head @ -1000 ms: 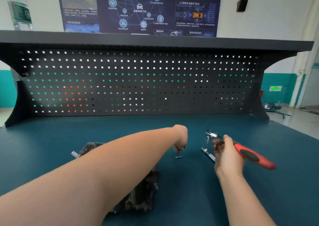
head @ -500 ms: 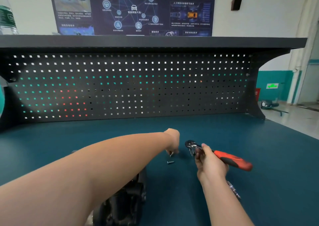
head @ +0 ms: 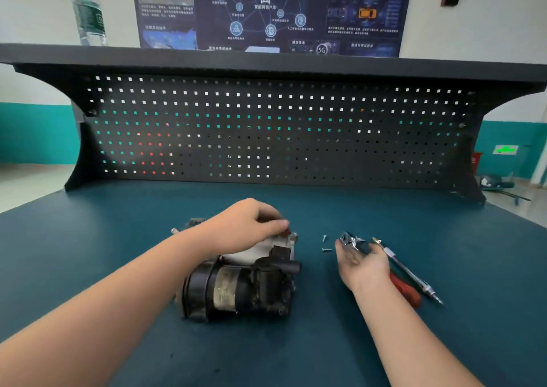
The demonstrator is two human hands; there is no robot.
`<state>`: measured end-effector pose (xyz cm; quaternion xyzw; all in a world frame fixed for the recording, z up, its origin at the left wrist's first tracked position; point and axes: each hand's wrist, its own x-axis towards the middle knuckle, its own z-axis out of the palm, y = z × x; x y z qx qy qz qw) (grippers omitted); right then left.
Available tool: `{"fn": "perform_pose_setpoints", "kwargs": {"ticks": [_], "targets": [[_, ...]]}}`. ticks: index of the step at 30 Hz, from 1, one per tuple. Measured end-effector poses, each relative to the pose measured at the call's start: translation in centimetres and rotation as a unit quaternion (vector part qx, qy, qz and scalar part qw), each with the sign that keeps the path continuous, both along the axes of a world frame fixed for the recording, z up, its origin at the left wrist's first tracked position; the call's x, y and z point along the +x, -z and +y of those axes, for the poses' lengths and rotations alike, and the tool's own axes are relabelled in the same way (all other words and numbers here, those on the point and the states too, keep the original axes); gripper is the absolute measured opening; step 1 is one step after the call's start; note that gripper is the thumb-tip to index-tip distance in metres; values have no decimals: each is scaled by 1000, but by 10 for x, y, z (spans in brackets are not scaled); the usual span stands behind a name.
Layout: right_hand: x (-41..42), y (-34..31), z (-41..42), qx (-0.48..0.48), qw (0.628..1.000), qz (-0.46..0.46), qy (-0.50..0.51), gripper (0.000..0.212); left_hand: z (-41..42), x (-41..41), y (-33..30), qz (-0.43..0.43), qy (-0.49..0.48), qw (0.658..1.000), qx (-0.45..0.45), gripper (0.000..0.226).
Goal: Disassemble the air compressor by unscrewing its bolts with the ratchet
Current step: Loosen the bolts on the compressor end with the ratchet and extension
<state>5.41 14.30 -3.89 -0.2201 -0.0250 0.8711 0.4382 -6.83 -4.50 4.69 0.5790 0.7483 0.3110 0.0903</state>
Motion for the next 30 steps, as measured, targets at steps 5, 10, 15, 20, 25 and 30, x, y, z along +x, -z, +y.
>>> {"fn": "perform_pose_setpoints", "kwargs": {"ticks": [5,10,15,20,25,30], "targets": [[1,-15,-18,141,984,-92,-64,23,-32,17,34,-8,28,999,-14,45],[23,-41,-61,670,645,-349,-112,37,-23,24,62,92,-77,991,61,48],[28,-22,-83,789,454,-389,-142,46,-18,23,71,130,-104,984,70,41],[16,-10,-82,786,511,-341,-68,36,-17,25,78,120,-145,977,100,42],[11,-2,-85,782,544,-302,36,34,-25,24,70,5,-90,988,122,44],[8,-7,-95,718,619,-303,99,38,-28,20,62,-83,-37,986,139,40]]}}
